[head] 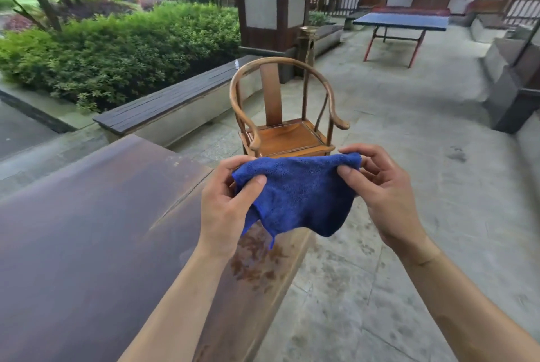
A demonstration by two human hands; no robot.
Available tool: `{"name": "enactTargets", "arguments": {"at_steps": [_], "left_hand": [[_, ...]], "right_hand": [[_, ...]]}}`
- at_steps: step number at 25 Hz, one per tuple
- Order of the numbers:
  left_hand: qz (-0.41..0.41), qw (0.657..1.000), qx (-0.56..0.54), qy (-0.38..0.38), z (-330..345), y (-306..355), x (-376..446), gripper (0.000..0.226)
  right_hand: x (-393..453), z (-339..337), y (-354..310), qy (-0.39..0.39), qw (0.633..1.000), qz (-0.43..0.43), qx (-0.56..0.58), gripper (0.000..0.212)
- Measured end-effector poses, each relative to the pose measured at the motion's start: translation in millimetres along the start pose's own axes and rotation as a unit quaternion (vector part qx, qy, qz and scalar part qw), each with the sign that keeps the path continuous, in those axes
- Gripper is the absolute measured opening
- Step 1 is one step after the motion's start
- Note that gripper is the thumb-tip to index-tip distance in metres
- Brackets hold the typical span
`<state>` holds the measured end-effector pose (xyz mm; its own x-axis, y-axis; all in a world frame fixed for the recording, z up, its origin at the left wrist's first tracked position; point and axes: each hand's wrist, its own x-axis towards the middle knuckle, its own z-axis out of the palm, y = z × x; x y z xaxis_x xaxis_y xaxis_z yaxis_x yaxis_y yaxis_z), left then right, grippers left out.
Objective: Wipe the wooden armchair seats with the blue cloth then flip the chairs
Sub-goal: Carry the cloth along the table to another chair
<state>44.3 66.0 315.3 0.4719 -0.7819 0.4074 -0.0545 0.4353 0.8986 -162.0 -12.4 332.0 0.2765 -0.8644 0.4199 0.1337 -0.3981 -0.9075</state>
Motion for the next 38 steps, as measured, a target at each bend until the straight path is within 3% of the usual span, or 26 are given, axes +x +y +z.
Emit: {"name": "enactTargets", "arguments": {"at_steps": [4,8,21,30,38], "left_hand": [[-0.005,0.998,0.018,0.058,74,-23,23,0.023],[-0.023,0.991,0.047,0.125,92,-32,32,0.024],[0.009,0.929,0.081,0.362,12,-30,13,0.028],[-0.009,0.899,0.083,0.429,-28,-41,5,0.022],[-0.046,0.885,0.094,0.453,-29,-77,12,0.021]], "right_hand": [[63,-70,25,-0.061,0.998,0.017,0.024,0.021],[107,-81,47,-0.135,0.989,0.032,0.054,0.024],[158,59,89,-0.362,0.924,0.033,0.115,0.026],[162,127,103,-0.419,0.897,0.053,0.133,0.032],[170,129,144,-0.437,0.883,0.106,0.133,0.032]]}}
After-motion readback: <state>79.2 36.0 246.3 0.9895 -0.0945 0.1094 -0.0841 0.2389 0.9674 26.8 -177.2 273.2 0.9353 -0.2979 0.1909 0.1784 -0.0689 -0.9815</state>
